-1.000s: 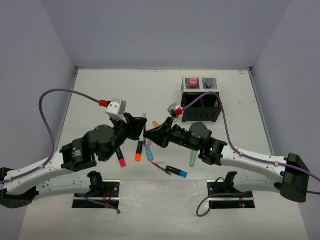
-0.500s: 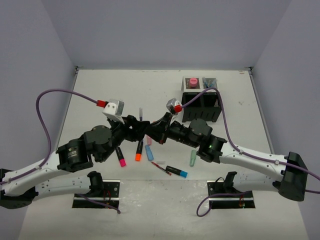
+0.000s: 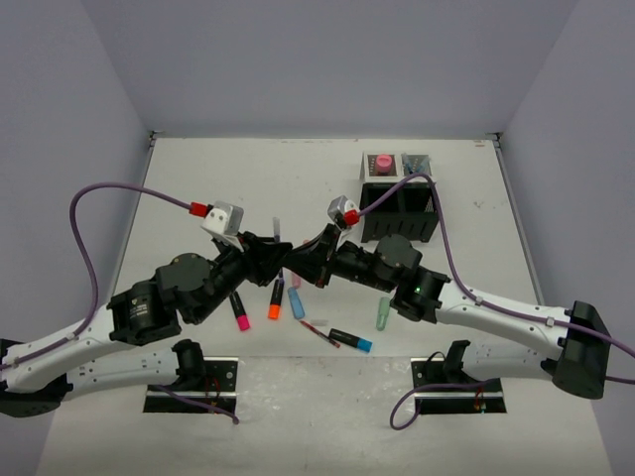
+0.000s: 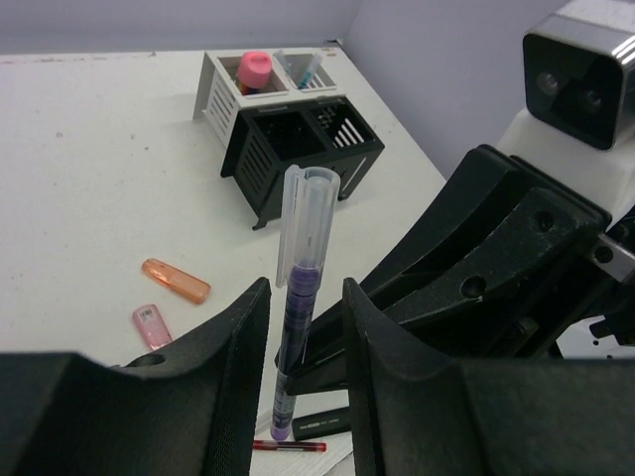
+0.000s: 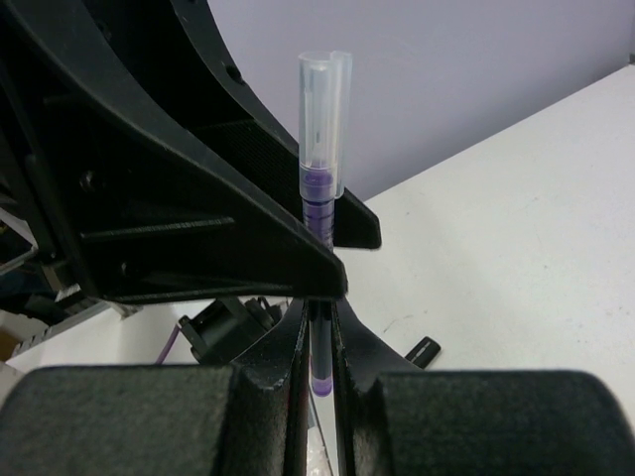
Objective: Sort the stationery into containers
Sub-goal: Close the pen cap on the pen.
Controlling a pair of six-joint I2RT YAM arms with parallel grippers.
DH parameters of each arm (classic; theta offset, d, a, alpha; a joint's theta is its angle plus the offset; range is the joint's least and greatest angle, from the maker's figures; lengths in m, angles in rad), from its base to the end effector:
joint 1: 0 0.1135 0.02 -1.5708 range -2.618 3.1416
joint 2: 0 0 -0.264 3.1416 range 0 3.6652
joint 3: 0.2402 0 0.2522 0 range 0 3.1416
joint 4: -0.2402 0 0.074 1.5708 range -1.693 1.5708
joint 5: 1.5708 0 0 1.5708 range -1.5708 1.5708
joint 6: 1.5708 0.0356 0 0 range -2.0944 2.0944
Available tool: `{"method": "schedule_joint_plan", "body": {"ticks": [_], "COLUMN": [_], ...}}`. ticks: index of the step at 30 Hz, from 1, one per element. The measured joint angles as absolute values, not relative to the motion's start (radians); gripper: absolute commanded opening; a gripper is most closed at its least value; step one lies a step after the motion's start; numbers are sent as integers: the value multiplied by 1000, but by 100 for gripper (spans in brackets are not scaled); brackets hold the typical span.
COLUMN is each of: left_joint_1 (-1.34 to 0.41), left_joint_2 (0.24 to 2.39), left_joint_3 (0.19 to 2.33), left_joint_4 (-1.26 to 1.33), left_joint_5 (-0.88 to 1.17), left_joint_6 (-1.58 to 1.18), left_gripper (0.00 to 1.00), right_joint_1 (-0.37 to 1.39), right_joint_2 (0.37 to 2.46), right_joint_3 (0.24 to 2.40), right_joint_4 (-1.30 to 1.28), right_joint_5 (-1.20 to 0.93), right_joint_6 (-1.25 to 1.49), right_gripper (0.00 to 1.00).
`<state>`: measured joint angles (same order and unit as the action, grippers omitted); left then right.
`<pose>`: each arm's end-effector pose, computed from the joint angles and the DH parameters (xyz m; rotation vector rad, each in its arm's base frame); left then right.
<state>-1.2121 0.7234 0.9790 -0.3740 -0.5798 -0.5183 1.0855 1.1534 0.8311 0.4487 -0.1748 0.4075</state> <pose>0.0699 -0.1308 0.3960 0.1525 1.7292 -0.8098 0.1216 0.2439 0.3479 -0.6762 1.4432 1.3245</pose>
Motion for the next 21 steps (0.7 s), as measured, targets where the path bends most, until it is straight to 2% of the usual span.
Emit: {"method": "schedule_joint_plan", "body": {"ticks": [3,6,9,10,14,16,18,21], "left_joint_1": [-1212,-1212,-1212,-1211,-1211,-1211,-1211,-1211], "left_joint_2": [732,731,729,728,726,726,723,716], "left_joint_3": [972,971,970,970,970,970,970,970], "left_joint_4": [-370,-361,-357,-357,-356,-355,-354,-350], "left_joint_5": [-573,-571,-573,-574,-572,-570,-563,-543], "left_joint_6": [-512,-509,-500,-495,-485,-480,-470,-449], "left_gripper": [36,23,3,0,0,0,0,0], "right_joint_1": [1085,1085,1085,1085,1084,1083,1084,1084], "right_joint_2": [1153,1154,1153,1153,1152,1152,1152,1152], "right_joint_3": [840,848,856,858,860,860,860,862], "right_joint_4": [445,438,434,434,434,434,435,434], "right_joint_5": [-177,-180,-187,-189,-197,-197,-199,-208], "right_joint_6": [404,402,399,399,398,398,398,392], "right_gripper": [0,0,0,0,0,3,16,25]}}
